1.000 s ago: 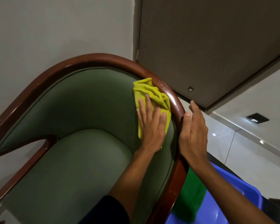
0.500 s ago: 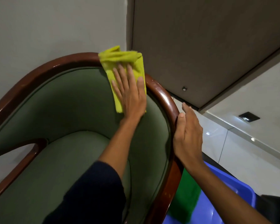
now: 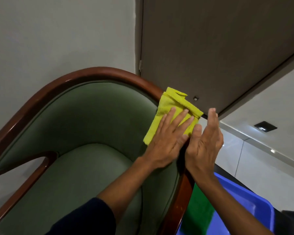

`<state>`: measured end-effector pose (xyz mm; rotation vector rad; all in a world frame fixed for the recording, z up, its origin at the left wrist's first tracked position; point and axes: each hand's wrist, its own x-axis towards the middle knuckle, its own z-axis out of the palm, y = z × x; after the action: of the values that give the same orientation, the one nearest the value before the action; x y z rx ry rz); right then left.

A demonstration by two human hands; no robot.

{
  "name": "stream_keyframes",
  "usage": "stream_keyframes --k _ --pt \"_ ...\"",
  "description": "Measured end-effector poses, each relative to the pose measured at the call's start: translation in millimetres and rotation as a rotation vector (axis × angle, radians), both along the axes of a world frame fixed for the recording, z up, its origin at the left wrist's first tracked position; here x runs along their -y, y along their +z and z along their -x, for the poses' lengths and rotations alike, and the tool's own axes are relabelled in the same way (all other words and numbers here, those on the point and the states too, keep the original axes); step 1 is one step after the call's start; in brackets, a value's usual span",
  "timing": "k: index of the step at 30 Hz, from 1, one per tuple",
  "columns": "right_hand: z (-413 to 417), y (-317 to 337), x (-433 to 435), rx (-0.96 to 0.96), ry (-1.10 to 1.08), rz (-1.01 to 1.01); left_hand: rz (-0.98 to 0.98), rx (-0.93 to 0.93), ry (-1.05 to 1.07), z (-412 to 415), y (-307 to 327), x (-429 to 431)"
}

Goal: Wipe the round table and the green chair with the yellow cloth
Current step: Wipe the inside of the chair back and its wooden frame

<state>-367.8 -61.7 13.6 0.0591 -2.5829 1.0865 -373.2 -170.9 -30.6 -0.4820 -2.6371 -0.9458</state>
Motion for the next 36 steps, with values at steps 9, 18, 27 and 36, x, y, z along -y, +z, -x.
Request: stream_keyframes --k 9,18,27,36 --pt "0.3 1.8 1.4 0.051 0.034 -0.03 -0.147 0.039 0.802 72.7 -2.4 84.9" --pt "2.4 0.7 0.4 0.052 0.051 -0.043 -0.562 0.162 0.476 -33.8 -13.0 -27.7" --pt "3.3 -1.6 -1.0 0.005 0.07 -0.067 -1.096 0.516 0.787 -27.3 -19.1 21.4" --pt "-55.3 -2.5 -27.6 0.124 0.046 0.164 -1.143 0.411 0.545 -88.9 24.5 36.8"
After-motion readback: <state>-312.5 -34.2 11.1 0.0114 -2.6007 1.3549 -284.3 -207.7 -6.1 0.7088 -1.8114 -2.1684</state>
